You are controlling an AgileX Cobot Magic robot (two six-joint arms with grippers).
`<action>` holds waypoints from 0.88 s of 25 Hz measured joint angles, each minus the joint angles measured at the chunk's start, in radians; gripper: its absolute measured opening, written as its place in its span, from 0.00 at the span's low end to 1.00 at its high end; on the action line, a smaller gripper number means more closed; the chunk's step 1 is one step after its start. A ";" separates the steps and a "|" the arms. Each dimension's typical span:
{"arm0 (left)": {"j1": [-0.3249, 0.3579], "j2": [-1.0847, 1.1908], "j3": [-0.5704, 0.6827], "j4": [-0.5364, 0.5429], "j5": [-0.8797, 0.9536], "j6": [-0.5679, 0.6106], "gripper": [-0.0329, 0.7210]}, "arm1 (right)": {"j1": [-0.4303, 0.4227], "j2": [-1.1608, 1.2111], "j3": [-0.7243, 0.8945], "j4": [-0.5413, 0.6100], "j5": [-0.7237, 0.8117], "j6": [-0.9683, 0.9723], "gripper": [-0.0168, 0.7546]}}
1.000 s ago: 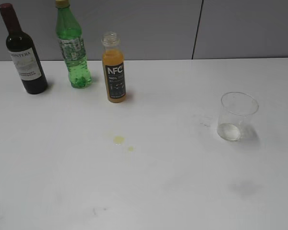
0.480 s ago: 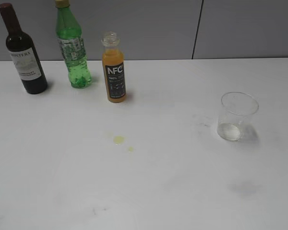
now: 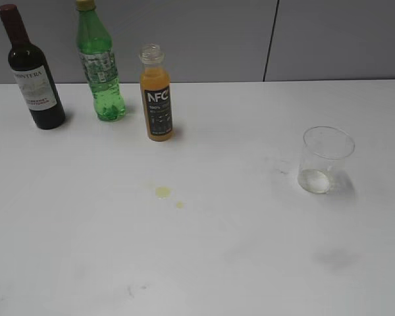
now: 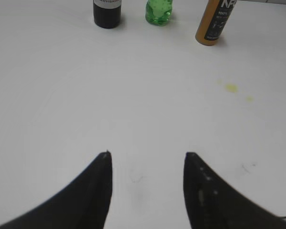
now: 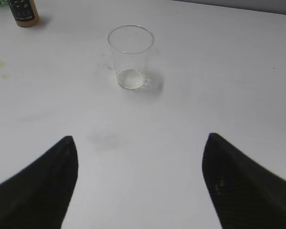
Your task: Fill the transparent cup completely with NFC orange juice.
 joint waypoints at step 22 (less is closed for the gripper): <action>0.000 0.000 0.000 0.000 0.000 0.000 0.42 | 0.000 0.198 -0.019 0.032 -0.359 -0.053 0.88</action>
